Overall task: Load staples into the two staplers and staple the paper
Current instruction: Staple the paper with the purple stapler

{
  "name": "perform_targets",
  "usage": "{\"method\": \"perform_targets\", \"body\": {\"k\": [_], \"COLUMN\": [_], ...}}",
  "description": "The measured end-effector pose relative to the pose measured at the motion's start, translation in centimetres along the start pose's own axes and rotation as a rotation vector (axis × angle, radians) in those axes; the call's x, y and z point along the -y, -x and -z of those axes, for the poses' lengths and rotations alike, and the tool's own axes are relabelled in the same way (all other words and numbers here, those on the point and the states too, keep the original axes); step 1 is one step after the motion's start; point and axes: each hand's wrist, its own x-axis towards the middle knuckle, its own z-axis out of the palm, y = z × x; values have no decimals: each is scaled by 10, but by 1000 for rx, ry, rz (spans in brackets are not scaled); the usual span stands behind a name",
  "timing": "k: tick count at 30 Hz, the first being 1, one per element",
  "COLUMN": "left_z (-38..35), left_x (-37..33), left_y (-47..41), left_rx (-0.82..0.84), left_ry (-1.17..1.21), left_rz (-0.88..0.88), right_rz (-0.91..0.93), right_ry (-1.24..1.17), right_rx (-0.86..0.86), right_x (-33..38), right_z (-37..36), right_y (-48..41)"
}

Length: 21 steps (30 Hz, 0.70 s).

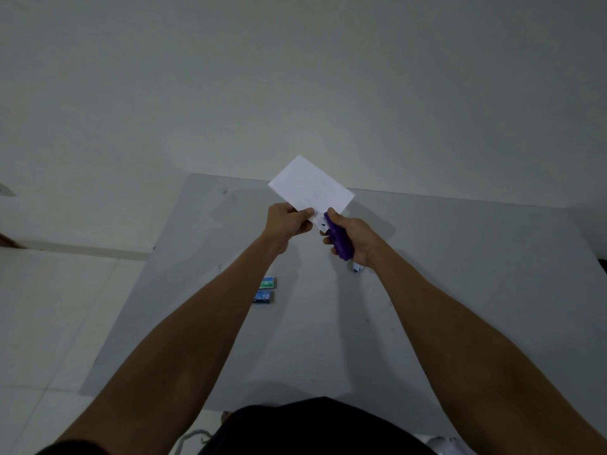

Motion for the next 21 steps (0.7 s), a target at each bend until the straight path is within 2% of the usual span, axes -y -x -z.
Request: {"method": "perform_targets", "body": {"k": [6, 13, 16, 21], "left_z": [-3, -4, -3, -1], "left_x": [2, 4, 4, 6], "left_y": [-2, -6, -9, -10], "left_rx": [-4, -1, -13, -16], "left_ry": [-16, 4, 19, 39], "left_rz": [6, 4, 7, 12], "right_rz": [-1, 112, 76, -22], "right_ry": [-10, 36, 18, -144], "right_rx": [-16, -84, -79, -105], "right_x": [0, 7, 5, -3], "right_z": [0, -4, -4, -5], "right_y": [1, -1, -3, -6]}}
